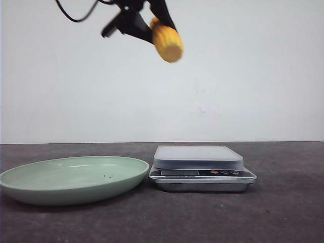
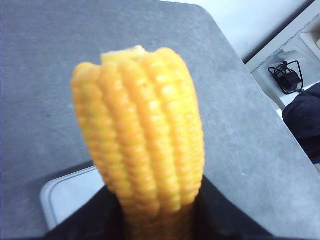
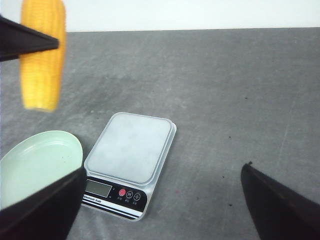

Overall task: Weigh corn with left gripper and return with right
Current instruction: 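Close the left gripper on the corn and lift it off the plate, then carry the corn over the scale and lower it onto the pan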

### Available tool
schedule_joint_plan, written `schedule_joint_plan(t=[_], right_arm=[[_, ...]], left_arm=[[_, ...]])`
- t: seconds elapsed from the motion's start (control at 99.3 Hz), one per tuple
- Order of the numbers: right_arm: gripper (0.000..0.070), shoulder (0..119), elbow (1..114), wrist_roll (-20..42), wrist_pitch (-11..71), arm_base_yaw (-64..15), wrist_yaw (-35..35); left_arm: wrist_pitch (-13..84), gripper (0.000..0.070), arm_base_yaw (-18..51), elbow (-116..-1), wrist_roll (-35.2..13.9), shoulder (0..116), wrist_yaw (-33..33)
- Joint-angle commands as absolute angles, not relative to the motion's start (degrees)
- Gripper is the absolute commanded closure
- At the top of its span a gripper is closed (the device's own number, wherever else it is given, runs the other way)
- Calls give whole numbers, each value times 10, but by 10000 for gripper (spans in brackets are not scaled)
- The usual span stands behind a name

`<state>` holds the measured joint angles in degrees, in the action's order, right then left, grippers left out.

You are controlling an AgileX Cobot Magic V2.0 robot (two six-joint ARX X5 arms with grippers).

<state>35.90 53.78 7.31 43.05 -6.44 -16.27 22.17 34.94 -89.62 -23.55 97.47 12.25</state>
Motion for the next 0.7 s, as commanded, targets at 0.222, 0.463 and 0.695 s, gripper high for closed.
schedule_joint_plan(t=[0.222,0.463,0.695], right_arm=[[80,362,540,75,440,-66,-161],[80,362,540,75,481,-66,-161],[80,362,540,74,514,-66,-161]], left_arm=[[196,689,359,-906,-298,1094,152],[199,689,364,-906,-322,1169,192],[206,688,371,-906,-339,1192,204]])
